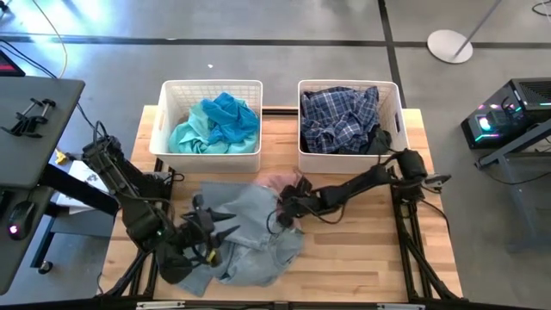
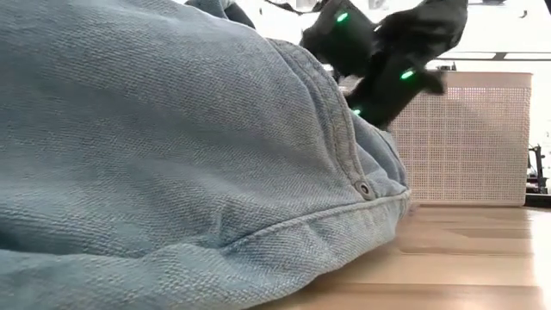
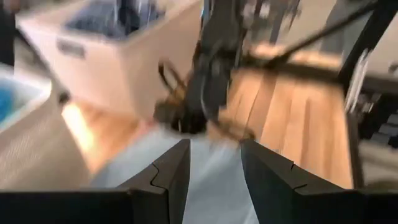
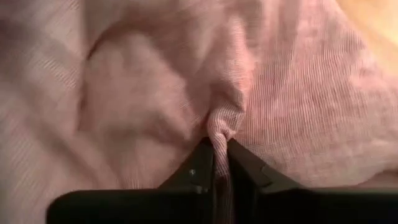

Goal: Sort clothes
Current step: Put the pink polo shirt into the left white bin

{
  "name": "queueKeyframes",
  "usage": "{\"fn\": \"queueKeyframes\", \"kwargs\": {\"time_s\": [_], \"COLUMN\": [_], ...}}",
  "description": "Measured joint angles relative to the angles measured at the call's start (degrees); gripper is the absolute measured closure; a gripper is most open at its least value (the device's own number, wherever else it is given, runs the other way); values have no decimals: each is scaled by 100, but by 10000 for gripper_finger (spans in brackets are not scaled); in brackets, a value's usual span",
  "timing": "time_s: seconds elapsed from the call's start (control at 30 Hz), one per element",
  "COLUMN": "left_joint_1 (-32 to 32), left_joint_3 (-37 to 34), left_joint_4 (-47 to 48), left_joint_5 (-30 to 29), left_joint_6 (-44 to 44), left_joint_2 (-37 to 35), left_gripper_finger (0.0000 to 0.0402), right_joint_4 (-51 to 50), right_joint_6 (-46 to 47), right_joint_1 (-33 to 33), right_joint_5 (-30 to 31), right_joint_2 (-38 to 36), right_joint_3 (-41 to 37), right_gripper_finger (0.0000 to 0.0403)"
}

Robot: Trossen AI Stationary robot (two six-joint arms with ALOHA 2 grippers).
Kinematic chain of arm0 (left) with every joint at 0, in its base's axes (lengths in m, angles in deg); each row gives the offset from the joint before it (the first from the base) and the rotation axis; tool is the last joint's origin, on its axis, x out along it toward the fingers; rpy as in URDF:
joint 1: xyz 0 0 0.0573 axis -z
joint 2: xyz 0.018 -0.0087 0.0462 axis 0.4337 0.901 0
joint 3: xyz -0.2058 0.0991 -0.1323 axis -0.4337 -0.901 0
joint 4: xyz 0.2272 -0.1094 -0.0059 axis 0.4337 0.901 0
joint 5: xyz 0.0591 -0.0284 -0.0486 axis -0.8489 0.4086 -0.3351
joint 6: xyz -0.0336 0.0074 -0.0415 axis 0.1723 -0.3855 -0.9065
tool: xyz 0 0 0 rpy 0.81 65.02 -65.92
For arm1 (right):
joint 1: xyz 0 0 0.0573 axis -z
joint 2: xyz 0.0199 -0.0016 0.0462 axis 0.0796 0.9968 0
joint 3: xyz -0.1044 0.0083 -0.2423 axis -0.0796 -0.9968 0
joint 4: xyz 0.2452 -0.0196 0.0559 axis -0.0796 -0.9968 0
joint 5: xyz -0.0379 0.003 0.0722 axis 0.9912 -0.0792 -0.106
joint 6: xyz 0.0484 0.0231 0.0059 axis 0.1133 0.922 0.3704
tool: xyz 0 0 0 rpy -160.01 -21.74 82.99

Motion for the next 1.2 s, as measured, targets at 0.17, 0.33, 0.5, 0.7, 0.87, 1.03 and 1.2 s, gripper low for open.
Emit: {"fn": "queueKeyframes", "kwargs": {"time_s": [0.17, 0.33, 0.5, 0.7, 0.87, 1.03, 1.2], "left_joint_1": [-238, -451, -719, -1130, -1636, -2162, -2497], "left_joint_3": [-31, -37, -37, -37, -31, -29, -31], "left_joint_4": [-828, -887, -1755, -3827, -5272, -6079, -5923], "left_joint_5": [-181, -497, -735, 44, 1556, 2918, 3552], "left_joint_6": [1055, 1511, 2503, 5144, 7010, 7644, 7469], "left_joint_2": [22, 61, 70, 68, 118, 333, 825], "left_gripper_finger": [268, 268, 268, 258, 235, 195, 155], "right_joint_4": [-396, -88, 1397, 1978, 828, -488, -1556], "right_joint_6": [-193, -1137, -2862, -3789, -3305, -2101, -231], "right_joint_1": [-415, -930, -1383, -1521, -1615, -1936, -2591], "right_joint_5": [632, 1698, 1857, 1277, 1043, 842, 1273], "right_joint_2": [-1265, -2938, -4290, -5153, -5277, -5093, -4603], "right_joint_3": [-51, -40, -23, -16, -23, -23, -19], "right_gripper_finger": [383, 393, 398, 399, 399, 399, 400]}}
